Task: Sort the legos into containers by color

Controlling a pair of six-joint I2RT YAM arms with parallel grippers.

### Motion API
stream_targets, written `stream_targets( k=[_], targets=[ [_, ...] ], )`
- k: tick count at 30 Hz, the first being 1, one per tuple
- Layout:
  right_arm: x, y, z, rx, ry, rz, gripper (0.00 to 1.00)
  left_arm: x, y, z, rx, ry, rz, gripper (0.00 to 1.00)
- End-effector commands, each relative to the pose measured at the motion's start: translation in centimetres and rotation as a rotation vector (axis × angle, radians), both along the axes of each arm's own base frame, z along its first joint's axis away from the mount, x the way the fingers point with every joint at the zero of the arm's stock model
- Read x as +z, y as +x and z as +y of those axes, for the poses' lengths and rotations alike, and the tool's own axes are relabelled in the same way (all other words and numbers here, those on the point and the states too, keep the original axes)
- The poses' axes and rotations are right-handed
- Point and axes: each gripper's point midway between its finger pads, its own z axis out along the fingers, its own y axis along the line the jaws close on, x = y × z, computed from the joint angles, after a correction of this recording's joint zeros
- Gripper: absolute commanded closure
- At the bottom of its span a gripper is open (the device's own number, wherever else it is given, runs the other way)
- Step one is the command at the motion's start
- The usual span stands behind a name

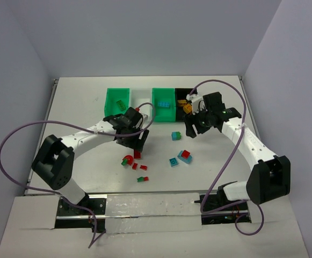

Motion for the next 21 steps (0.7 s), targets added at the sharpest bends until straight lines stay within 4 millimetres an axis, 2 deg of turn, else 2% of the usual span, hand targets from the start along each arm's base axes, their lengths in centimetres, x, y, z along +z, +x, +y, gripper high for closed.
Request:
stream_targets(
  k=[1, 12, 19, 21],
  targets=[
    [2.3, 1.2, -0.3, -0.027, 0.014, -0.09, 0.24, 0.2, 0.5, -0.9, 0.037, 0.01, 0.014, 0.18],
    [2.1, 1.3, -0.5, -0.026, 0.011, -0.086, 0.24, -1.0, -0.1, -1.4, 0.008, 0.027, 0.037, 0.36],
    [2.2, 1.6, -0.3, -0.022, 0.019, -0.082, 0.24, -1.9, -0.4, -1.7, -0.01, 0.043, 0.056, 0.38],
    [2.2, 1.7, -0.3, -0.022, 0.019, -0.085, 0.24, -2.1, -0.5, -1.7, -0.014, 0.051, 0.063, 0.42]
  ],
)
